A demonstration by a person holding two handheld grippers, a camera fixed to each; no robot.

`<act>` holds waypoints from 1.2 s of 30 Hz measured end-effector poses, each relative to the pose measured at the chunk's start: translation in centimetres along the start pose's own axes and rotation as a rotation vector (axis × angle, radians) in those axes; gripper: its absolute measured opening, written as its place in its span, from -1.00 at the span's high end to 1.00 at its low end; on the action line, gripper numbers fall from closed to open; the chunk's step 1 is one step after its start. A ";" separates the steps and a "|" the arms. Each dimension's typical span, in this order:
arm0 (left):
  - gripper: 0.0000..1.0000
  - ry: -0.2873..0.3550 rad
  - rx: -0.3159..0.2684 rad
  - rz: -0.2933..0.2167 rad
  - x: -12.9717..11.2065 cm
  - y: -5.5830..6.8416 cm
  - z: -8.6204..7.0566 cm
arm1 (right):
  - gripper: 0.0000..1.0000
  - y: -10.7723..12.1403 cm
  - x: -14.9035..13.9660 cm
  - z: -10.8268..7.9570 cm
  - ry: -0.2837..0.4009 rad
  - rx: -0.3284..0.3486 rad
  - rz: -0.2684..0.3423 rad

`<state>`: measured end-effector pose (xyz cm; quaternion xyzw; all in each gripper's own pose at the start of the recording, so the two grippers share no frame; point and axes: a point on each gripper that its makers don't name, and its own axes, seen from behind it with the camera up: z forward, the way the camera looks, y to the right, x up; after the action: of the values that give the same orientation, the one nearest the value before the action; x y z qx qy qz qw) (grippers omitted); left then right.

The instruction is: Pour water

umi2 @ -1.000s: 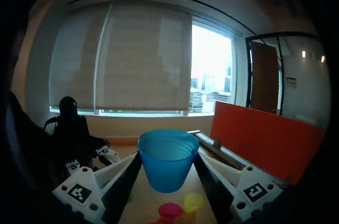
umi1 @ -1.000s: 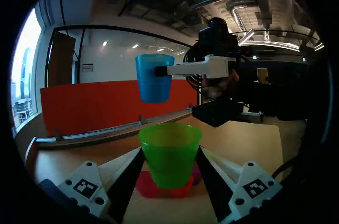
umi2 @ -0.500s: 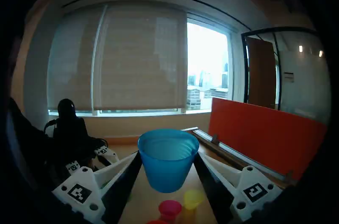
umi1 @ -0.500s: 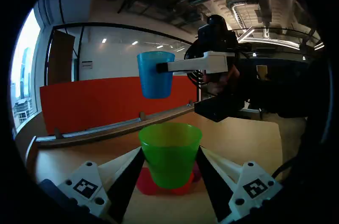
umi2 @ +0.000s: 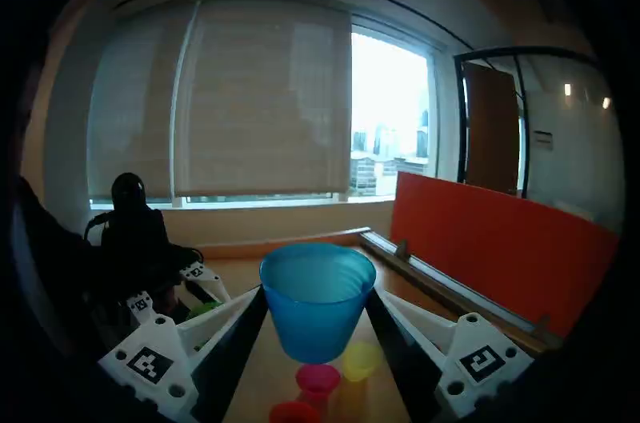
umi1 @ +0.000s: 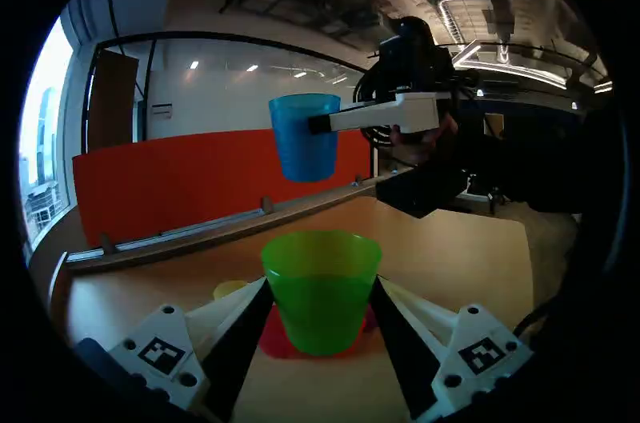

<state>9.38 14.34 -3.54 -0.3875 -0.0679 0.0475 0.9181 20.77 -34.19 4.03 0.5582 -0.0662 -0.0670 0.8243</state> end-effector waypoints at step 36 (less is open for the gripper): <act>-0.63 -0.219 -0.062 0.049 -5.5 1.4 1.9 | -0.76 -0.1 -7.3 -4.1 -0.105 -0.022 -0.006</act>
<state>3.63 15.94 -3.72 -0.4096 -0.1598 0.1101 0.8914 14.36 -29.13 2.20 0.5452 -0.1068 -0.0995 0.8255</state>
